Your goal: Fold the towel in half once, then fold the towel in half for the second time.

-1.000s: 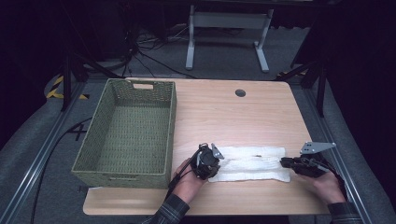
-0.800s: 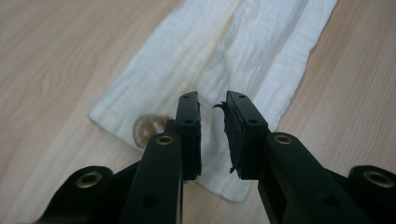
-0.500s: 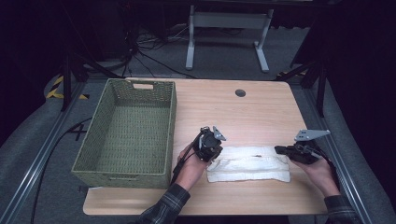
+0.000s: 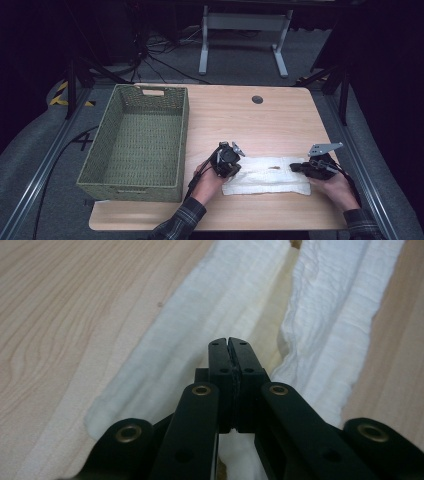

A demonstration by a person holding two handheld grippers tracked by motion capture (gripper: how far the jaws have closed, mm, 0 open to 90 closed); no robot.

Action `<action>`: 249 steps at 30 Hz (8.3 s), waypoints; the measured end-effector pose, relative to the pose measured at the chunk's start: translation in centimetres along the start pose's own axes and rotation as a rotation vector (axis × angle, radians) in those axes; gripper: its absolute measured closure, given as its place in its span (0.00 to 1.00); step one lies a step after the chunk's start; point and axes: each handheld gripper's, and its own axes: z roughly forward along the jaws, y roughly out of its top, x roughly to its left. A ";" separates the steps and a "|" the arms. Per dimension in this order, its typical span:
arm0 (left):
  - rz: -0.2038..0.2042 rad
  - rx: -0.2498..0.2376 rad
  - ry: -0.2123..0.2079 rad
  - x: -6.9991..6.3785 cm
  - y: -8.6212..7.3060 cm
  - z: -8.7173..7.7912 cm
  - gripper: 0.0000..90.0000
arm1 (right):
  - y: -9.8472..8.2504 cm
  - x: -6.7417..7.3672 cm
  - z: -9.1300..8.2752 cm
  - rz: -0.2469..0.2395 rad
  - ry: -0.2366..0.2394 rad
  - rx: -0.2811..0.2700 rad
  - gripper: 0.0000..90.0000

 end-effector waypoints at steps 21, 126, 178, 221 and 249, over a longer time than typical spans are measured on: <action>0.066 0.024 -0.031 -3.5 -2.3 -1.8 0.99 | -0.4 1.7 -3.6 -0.021 -0.045 -0.107 0.99; -0.142 0.009 0.149 3.2 -2.0 0.7 0.89 | -0.6 -4.6 0.5 0.057 -0.096 0.006 0.95; 0.056 -0.269 0.193 -2.5 -4.0 -5.4 0.95 | -3.4 0.8 -6.1 -0.042 -0.127 -0.208 0.93; 0.162 -0.054 -0.189 -5.8 -2.8 1.1 0.99 | -3.8 3.9 -3.4 -0.051 0.053 -0.077 0.99; 0.237 -0.012 -0.172 -5.1 0.8 4.0 1.00 | -1.9 5.8 0.4 -0.132 0.114 0.020 1.00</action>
